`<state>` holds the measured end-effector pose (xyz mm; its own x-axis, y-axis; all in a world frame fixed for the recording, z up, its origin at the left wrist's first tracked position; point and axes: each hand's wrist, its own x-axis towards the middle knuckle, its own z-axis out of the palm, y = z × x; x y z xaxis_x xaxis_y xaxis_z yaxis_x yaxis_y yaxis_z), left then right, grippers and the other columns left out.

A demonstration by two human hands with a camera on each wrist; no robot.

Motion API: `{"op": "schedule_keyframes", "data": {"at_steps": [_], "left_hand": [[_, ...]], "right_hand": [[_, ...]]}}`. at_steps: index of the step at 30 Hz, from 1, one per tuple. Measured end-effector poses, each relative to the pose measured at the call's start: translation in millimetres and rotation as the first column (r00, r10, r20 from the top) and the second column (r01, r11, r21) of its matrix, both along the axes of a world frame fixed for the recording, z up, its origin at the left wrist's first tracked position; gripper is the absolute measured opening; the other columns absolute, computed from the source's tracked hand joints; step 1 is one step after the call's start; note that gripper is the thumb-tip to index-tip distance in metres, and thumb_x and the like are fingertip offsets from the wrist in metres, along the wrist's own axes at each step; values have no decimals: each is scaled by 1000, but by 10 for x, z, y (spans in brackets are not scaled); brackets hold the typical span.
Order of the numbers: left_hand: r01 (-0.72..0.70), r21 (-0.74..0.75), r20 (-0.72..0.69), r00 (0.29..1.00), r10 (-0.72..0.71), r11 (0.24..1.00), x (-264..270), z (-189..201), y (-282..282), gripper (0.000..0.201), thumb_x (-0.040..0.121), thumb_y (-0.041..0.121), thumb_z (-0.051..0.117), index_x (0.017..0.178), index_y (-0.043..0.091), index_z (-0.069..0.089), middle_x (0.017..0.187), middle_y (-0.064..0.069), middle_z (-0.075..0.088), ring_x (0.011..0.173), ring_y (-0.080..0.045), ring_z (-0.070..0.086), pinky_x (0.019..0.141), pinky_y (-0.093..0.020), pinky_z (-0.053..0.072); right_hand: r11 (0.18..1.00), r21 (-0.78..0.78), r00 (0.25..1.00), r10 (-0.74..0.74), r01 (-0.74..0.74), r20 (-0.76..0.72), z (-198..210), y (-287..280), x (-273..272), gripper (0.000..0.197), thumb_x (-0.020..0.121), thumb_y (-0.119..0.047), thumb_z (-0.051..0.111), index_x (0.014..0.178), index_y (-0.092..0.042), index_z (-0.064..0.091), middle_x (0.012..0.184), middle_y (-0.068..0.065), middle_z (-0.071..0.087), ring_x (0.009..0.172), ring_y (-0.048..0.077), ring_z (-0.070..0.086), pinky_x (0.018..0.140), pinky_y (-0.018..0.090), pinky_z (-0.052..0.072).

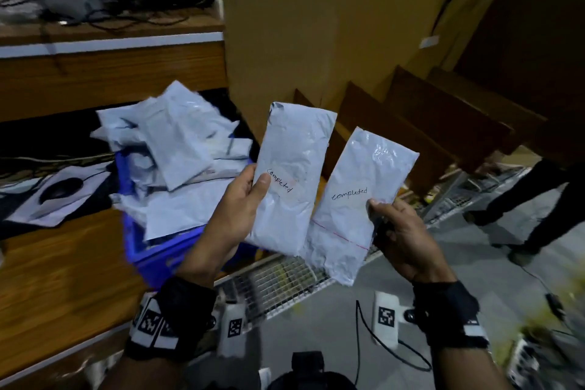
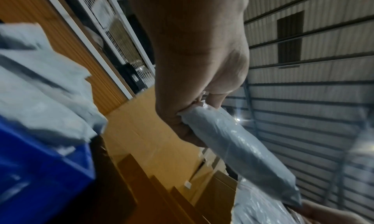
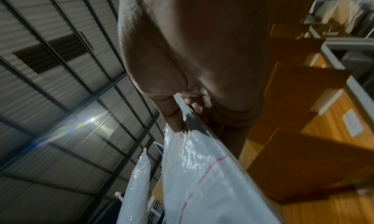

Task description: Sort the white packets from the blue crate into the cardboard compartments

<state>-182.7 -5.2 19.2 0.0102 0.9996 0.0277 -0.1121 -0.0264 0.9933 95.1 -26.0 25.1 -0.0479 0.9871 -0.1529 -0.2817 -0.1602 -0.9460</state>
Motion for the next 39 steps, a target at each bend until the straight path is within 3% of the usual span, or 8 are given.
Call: {"op": "schedule_keyframes", "data": {"at_steps": [6, 9, 14, 17, 20, 30, 34, 39], "left_hand": [[124, 4, -22, 992, -124, 992, 1425, -111, 247, 26, 110, 29, 52, 132, 20, 63, 125, -2, 77, 116, -27, 73, 100, -52, 58], [201, -27, -73, 977, -202, 979, 2055, -208, 361, 24, 111, 32, 52, 131, 24, 63, 124, -1, 76, 114, -26, 74, 100, -59, 57], [233, -97, -164, 955, -246, 968, 2908, -425, 701, 15, 111, 37, 53, 117, 32, 65, 116, 3, 77, 108, -24, 74, 98, -62, 58], [220, -123, -175, 955, -239, 968, 3384, -535, 1004, 16, 109, 40, 53, 114, 31, 65, 115, 3, 77, 107, -25, 74, 96, -63, 58], [175, -142, -141, 971, -195, 974, 3856, -599, 1371, 14, 110, 40, 51, 114, 33, 62, 116, 0, 75, 106, -25, 73, 92, -62, 60], [-118, -152, -60, 992, 110, 981, 4871, -587, 3239, 16, 112, 37, 47, 122, 26, 53, 117, -2, 69, 107, -26, 71, 90, -53, 62], [-224, -191, -88, 974, 210, 956, 4921, -551, 3925, 18, 110, 43, 47, 123, 32, 53, 118, 0, 69, 105, -22, 72, 89, -55, 63], [-305, -232, -137, 950, 279, 924, 4886, -589, 4457, 25, 110, 44, 48, 128, 27, 53, 119, 4, 68, 107, -19, 72, 88, -46, 64]], "right_hand": [[987, -14, 984, -160, 162, 76, -99, -46, 1342, 30, 110, -7, 46, 136, -7, 62, 128, 10, 75, 116, 27, 73, 91, 40, 63], [967, -27, 959, -247, 253, 137, -128, -100, 1913, 31, 109, -9, 50, 138, -6, 60, 129, 13, 74, 118, 32, 72, 98, 44, 60], [921, 8, 889, -379, 390, 256, -251, -196, 2686, 26, 110, -8, 51, 127, -21, 66, 122, 1, 78, 111, 23, 75, 94, 39, 60], [890, 12, 842, -435, 455, 319, -402, -160, 3097, 25, 109, -9, 53, 128, -18, 67, 123, 3, 78, 111, 22, 75, 92, 36, 60], [871, 11, 808, -460, 491, 369, -481, 48, 3489, 24, 109, -8, 54, 129, -11, 67, 115, 5, 79, 97, 16, 77, 75, 25, 60], [918, 92, 744, -369, 386, 558, -337, 2037, 4722, 26, 112, -10, 47, 131, -18, 62, 122, 5, 75, 106, 21, 75, 80, 31, 61], [953, 107, 691, -281, 285, 666, -269, 3002, 4974, 19, 108, -20, 51, 118, -27, 65, 113, 3, 75, 103, 25, 74, 92, 51, 61], [985, 128, 595, -174, 119, 784, -303, 4050, 4957, 16, 103, -25, 52, 112, -24, 66, 91, 5, 68, 79, 20, 62, 71, 39, 49]]}}
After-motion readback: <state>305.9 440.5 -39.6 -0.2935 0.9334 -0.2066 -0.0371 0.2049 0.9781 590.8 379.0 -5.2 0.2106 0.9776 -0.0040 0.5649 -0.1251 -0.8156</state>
